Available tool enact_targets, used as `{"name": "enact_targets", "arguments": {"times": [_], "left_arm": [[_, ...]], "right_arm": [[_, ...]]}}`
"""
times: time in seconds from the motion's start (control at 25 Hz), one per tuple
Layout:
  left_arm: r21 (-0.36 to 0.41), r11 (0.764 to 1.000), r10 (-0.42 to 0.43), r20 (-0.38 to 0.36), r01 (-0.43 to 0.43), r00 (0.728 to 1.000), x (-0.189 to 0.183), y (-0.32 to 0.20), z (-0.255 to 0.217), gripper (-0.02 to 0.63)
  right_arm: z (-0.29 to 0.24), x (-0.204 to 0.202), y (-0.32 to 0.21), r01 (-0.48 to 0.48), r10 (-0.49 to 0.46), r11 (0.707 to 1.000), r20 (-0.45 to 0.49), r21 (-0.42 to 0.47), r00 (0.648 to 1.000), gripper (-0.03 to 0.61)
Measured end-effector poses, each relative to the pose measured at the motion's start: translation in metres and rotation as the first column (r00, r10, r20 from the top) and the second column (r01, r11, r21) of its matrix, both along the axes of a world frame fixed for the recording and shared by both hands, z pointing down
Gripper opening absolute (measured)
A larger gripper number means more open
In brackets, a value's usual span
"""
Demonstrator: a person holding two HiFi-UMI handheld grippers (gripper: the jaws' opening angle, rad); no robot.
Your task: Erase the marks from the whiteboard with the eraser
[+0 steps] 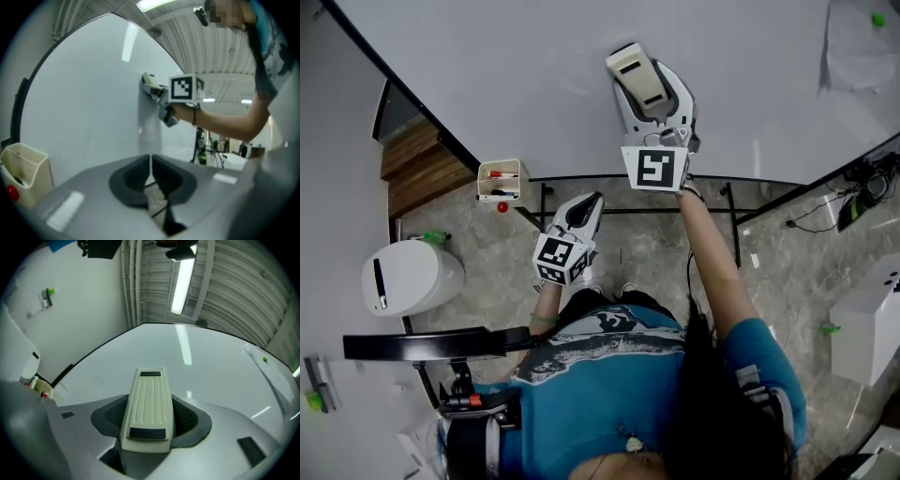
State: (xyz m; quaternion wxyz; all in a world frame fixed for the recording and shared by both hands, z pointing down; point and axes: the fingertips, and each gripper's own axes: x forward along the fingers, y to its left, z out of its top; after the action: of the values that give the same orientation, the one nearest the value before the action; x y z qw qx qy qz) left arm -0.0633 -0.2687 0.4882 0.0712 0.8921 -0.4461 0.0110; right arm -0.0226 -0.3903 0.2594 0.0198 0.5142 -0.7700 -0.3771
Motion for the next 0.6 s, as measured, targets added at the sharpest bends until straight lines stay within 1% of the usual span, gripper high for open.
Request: {"name": "enact_targets", "arguments": {"times": [0.16,0.36,0.48,0.6], "left_arm": [[-0.004,1.000,-0.027,-0.002,0.027,1.000,-0.008,0.008,0.000,0.005],[-0.010,0.998,-0.057,-0.003,0.057,0.998,-0.016,0.014,0.001,0.005],[-0.010,0.997,-0.071,-0.004,0.071,0.997,-0.020,0.019,0.001,0.005],[-0.014,0.997,-0.077,-0.002,0.077,0.997,-0.021,0.021,0.002,0.005]], "right_arm": [[0.038,-0.040,0.007,0.049,-0.052,0.998,-0.064,-0.047,0.997,0.262],[0.077,-0.071,0.012,0.093,-0.113,0.986,-0.148,-0.136,0.983,0.262],[0.087,-0.075,0.016,0.103,-0.131,0.979,-0.158,-0.176,0.979,0.262],[0.080,-0.069,0.016,0.098,-0.126,0.978,-0.142,-0.186,0.982,0.262]]}}
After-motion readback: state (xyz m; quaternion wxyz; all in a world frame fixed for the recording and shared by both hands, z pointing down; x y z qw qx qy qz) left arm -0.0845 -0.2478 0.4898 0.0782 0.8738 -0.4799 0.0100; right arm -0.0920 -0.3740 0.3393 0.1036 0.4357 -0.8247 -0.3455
